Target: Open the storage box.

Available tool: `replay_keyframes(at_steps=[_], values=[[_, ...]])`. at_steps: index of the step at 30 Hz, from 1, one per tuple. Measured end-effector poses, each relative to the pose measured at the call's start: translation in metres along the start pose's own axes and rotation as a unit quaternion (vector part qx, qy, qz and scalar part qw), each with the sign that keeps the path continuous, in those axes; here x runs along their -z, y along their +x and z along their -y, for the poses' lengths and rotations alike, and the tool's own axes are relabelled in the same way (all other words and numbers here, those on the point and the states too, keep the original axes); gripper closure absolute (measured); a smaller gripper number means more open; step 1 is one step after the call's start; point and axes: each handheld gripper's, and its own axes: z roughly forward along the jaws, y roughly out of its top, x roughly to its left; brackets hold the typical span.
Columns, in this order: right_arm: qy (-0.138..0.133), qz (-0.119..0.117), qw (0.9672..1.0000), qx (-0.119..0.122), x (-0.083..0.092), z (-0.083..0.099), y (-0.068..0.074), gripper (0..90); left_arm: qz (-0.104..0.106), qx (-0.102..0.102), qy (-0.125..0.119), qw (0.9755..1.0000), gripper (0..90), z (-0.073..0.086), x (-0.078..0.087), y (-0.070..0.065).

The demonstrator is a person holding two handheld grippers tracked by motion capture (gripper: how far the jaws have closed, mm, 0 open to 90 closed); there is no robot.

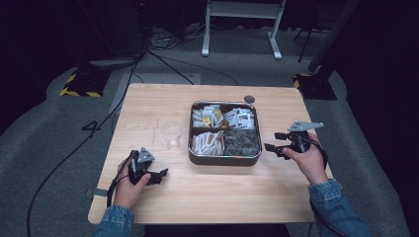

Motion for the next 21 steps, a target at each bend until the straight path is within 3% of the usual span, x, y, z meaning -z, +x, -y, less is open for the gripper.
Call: replay_keyframes(at_steps=[9, 14, 16, 21], values=[[0.002, -0.024, 0.9990, 0.037, -0.022, -0.046, 0.021, 35.0, 0.000, 0.001, 0.000, 1.0000, 17.9, 0.000, 0.000, 0.000], [-0.011, -0.023, 0.9991, 0.035, -0.039, -0.061, 0.030, 36.3, 0.001, 0.001, 0.001, 1.0000, 17.9, 0.000, 0.000, 0.000], [-0.005, -0.021, 0.9985, 0.050, -0.046, -0.065, 0.032, 42.2, 0.000, 0.001, -0.001, 1.0000, 17.8, 0.000, 0.000, 0.000], [-0.013, -0.004, 0.9996, 0.027, -0.065, -0.072, 0.036, 43.1, 0.001, 0.001, 0.000, 1.0000, 17.8, 0.000, 0.000, 0.000]])
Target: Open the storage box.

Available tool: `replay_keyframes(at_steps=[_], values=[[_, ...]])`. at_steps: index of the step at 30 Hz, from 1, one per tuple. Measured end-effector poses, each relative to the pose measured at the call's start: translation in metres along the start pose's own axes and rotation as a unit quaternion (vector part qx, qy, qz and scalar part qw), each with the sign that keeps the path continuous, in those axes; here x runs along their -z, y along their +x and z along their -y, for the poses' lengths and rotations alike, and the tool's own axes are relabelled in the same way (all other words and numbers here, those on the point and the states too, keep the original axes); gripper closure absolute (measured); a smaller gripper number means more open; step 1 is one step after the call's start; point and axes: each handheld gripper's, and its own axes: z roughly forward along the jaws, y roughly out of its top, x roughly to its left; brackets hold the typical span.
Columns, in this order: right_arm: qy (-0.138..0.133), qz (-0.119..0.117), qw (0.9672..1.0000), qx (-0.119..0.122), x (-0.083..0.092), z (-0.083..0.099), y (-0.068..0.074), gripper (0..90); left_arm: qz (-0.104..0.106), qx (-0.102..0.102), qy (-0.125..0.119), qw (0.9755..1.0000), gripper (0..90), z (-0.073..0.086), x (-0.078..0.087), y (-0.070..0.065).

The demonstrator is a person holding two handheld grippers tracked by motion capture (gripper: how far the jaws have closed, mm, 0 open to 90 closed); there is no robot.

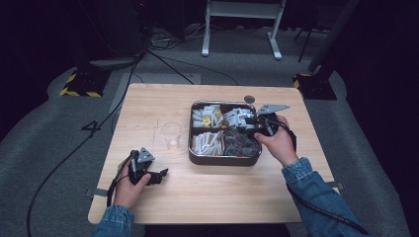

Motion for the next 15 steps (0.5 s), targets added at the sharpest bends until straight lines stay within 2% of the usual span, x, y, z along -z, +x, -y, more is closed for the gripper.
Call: replay_keyframes(at_steps=[4, 7, 9, 15], values=[[0.004, 0.017, 0.9998, -0.007, -0.012, -0.006, 0.007, 42.3, 0.000, 0.000, 0.000, 1.0000, 17.7, 0.000, 0.000, 0.000], [0.009, 0.037, 0.9990, -0.025, -0.021, -0.009, 0.014, 46.9, 0.001, 0.000, 0.000, 1.0000, 17.7, 0.000, 0.000, 0.000], [0.014, 0.047, 0.9984, -0.028, -0.028, -0.010, 0.017, 47.9, 0.001, 0.000, 0.000, 1.0000, 17.6, 0.000, 0.000, 0.000], [0.022, 0.051, 0.9977, -0.040, -0.045, -0.011, 0.021, 48.4, 0.003, 0.000, 0.002, 1.0000, 16.7, 0.000, 0.000, 0.000]])
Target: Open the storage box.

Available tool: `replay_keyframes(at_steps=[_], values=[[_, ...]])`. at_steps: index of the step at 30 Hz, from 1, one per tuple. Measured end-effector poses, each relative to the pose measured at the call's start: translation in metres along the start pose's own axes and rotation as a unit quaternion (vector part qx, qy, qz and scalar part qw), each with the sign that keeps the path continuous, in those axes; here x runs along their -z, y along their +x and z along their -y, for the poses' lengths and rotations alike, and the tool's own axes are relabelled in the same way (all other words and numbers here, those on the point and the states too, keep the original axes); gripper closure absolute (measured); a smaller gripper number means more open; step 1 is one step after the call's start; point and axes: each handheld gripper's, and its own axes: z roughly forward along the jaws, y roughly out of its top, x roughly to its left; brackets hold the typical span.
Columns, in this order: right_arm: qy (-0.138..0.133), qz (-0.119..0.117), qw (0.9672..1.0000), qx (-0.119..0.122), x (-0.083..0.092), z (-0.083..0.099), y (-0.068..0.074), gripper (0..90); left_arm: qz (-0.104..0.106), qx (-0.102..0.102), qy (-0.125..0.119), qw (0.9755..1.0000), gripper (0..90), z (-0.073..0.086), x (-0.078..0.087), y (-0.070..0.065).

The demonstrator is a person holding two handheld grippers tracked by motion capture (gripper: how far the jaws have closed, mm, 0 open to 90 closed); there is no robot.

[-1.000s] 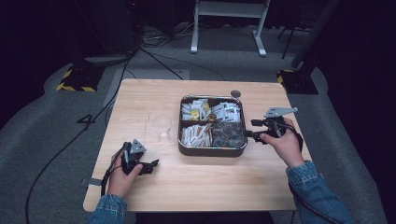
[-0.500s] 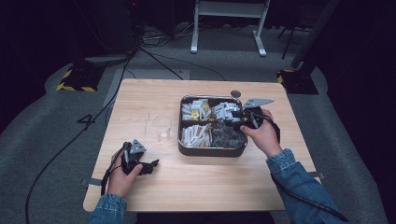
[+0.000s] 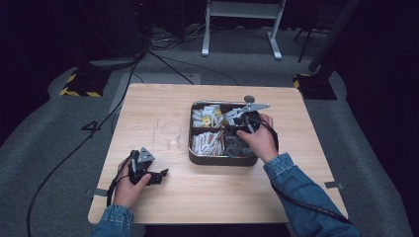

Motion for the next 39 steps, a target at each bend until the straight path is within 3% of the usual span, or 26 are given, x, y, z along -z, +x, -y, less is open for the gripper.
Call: replay_keyframes(at_steps=[11, 13, 16, 20, 39], values=[[0.005, 0.019, 0.9998, -0.004, -0.030, 0.001, 0.008, 50.3, 0.000, -0.001, 0.000, 1.0000, 16.1, 0.000, 0.000, 0.000], [0.019, 0.021, 0.9996, 0.004, -0.034, 0.001, 0.010, 51.4, 0.000, 0.000, 0.001, 1.0000, 16.1, 0.000, 0.000, 0.000], [0.022, 0.028, 0.9991, 0.024, -0.035, 0.001, 0.012, 52.9, 0.000, 0.000, 0.002, 1.0000, 16.1, 0.000, 0.000, 0.000], [0.022, 0.029, 0.9992, 0.019, -0.035, 0.001, 0.011, 57.9, 0.000, 0.000, 0.001, 1.0000, 16.1, 0.000, 0.000, 0.000], [0.014, 0.035, 0.9991, 0.020, -0.034, 0.001, 0.012, 59.0, 0.000, 0.001, 0.001, 1.0000, 16.1, 0.000, 0.000, 0.000]])
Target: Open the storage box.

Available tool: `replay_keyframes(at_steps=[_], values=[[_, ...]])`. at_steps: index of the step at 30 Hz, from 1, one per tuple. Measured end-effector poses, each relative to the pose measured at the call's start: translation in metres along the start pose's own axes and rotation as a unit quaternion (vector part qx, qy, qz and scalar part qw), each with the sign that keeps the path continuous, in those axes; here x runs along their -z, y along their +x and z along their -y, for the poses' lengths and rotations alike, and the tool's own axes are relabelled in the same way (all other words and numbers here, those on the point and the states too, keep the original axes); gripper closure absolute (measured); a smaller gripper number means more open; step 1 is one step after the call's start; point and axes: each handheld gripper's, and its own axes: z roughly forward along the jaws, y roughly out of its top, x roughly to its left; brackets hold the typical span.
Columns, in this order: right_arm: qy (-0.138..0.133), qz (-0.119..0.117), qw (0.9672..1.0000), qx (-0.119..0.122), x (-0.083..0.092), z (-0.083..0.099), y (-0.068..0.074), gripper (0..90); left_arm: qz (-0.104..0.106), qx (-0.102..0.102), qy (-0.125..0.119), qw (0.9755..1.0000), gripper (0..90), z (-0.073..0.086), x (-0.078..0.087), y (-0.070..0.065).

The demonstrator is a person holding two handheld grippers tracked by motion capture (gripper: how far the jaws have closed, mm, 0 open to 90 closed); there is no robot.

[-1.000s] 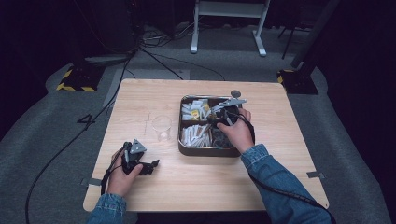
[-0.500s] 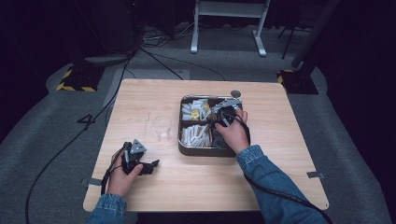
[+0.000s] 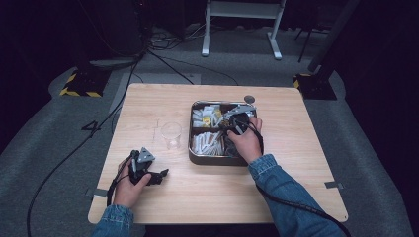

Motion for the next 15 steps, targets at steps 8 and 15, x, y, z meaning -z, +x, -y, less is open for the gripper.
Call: replay_keyframes(at_steps=[8, 15], values=[[-0.008, 0.006, 0.9998, 0.015, 0.004, -0.002, 0.001, 59.0, 0.000, -0.001, 0.001, 1.0000, 16.1, 0.000, 0.000, 0.000], [-0.030, 0.004, 0.9994, 0.015, 0.021, -0.013, 0.000, 59.0, 0.000, 0.000, 0.001, 1.0000, 16.1, 0.000, 0.000, 0.000]])
